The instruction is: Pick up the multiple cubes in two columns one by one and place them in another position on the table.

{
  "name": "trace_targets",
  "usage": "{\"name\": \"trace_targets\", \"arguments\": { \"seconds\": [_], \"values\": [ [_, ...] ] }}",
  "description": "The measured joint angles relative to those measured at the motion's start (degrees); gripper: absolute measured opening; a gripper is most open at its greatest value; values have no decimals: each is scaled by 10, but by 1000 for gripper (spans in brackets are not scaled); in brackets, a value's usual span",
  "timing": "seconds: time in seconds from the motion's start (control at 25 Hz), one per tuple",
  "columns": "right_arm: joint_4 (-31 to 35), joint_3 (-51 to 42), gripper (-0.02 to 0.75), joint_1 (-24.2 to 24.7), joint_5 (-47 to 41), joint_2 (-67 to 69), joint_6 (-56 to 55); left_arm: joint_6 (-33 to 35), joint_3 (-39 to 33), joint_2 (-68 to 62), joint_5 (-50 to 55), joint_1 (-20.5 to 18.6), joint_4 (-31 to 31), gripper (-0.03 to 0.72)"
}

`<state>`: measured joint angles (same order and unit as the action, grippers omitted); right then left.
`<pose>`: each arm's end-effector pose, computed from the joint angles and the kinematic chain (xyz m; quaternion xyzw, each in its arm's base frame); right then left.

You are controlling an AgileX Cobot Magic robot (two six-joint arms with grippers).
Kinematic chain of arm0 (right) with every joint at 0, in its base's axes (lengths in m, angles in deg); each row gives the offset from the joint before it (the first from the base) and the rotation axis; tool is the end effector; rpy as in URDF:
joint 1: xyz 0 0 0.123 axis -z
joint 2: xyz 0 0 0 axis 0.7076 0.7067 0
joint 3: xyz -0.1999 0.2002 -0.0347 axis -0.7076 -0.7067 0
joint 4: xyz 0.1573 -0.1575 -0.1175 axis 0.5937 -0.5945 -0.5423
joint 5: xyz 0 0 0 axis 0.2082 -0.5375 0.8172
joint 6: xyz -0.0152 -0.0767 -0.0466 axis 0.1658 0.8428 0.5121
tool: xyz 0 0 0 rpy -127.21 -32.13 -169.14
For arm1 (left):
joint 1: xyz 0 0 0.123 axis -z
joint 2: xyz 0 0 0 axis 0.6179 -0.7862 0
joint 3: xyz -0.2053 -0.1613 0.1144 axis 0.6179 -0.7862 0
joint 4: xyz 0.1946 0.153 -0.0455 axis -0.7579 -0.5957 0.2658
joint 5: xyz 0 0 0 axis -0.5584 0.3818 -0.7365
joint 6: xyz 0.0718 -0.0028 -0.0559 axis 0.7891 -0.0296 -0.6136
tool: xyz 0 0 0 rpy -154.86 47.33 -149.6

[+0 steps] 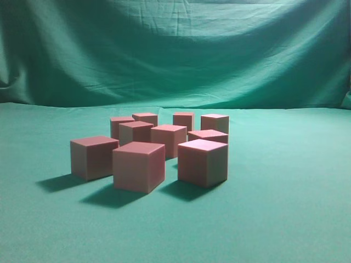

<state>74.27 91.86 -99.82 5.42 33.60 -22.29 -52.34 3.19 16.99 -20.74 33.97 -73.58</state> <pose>0.0305 0.0391 0.3526 -0.3593 0.7148 0.2678 0.5369 0.0508 0.0172 0.1757 0.0469 0.7901 0.1712 0.5868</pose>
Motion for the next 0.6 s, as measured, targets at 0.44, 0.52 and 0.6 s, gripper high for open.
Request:
{"name": "trace_targets", "arguments": {
  "seconds": [0.44, 0.52, 0.6],
  "values": [
    [0, -225, 0, 205, 190, -84, 0, 0, 0, 0, 0, 0, 0, 0],
    [0, -266, 0, 249, 223, -113, 0, 0, 0, 0, 0, 0, 0, 0],
    [3, -308, 0, 297, 253, -142, 0, 0, 0, 0, 0, 0, 0, 0]
  ]
}}
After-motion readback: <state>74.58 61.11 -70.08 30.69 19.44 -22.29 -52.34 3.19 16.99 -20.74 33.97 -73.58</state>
